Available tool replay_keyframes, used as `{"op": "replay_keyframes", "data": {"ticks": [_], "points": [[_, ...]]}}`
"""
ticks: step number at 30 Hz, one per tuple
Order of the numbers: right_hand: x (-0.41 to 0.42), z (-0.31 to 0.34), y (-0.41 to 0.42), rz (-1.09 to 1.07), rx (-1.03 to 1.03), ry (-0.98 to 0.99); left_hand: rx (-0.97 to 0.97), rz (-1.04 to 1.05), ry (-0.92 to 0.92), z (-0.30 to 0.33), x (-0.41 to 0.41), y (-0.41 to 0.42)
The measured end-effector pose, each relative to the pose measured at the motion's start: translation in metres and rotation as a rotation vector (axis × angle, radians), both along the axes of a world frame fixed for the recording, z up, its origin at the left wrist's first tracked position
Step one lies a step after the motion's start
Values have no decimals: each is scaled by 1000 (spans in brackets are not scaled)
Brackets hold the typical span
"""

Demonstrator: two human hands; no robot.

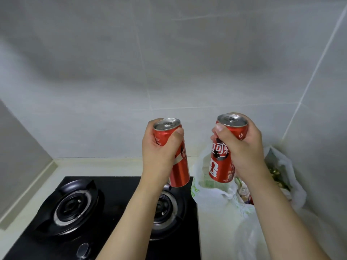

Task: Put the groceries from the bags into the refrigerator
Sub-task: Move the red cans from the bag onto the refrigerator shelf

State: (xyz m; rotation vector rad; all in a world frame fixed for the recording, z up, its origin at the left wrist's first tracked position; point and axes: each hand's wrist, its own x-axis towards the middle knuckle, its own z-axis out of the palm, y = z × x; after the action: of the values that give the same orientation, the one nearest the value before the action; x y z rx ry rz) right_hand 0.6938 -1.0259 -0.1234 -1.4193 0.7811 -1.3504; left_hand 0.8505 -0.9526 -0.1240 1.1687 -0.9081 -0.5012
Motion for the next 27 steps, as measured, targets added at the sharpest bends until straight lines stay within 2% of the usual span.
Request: {"op": "replay_keyframes", "data": {"ticks": [7, 14, 27], "points": [[8, 11, 3, 156, -71, 37, -20, 133, -95, 13, 3, 11], [22, 18, -9, 283, -120, -20, -30, 245, -142, 26, 2, 19], [68, 0, 11, 598, -146, -63, 51, 559, -217, 18, 3, 74]]}}
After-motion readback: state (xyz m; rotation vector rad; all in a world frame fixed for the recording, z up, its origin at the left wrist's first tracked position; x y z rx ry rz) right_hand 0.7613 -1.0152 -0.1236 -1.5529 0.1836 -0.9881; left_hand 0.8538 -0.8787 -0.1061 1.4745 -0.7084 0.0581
